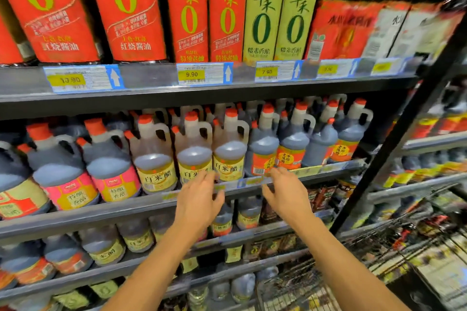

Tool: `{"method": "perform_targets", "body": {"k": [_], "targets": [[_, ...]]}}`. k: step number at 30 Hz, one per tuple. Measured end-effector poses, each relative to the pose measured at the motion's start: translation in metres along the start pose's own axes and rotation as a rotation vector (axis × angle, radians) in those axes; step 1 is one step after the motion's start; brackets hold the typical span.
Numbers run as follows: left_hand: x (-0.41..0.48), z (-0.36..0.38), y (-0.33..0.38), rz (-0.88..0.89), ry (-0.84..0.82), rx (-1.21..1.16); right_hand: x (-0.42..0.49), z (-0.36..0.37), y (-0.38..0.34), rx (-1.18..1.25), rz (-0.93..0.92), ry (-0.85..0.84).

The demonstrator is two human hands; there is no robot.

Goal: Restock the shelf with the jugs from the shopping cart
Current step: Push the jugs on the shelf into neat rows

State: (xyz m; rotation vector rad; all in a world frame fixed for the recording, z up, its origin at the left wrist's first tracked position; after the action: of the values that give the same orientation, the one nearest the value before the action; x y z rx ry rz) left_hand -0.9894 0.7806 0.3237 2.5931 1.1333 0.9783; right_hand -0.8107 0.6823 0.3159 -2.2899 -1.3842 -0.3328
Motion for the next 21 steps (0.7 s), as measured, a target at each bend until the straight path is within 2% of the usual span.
{"method": "perform_targets", "body": {"k": [6,9,14,21], "targets": [[0.013,0.019,0.001,-0.319,0.201,-0.058,0.031,0.008,0.04,0.458,0.24,0.232],[0.009,0.032,0.01,-0.377,0.221,-0.054,0.032,0.021,0.043,0.633,0.345,0.266],[0.004,0.047,0.012,-0.5,0.302,-0.16,0.028,0.024,0.039,0.678,0.401,0.343],[0.002,0.043,0.016,-0.603,0.459,-0.245,0.027,0.02,0.044,0.761,0.457,0.347]]}}
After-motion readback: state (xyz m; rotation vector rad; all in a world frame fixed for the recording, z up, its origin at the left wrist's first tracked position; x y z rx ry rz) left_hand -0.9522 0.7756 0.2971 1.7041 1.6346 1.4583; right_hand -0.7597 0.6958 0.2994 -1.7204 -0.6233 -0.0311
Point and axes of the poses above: each hand's wrist, its own x-axis towards the middle knuckle, its own z-axis out of the palm, y = z × x, the point moved 9 cm from there along x, towards the middle knuckle, and after that the axes turned 10 degrees about y, right-handed, at the moved point
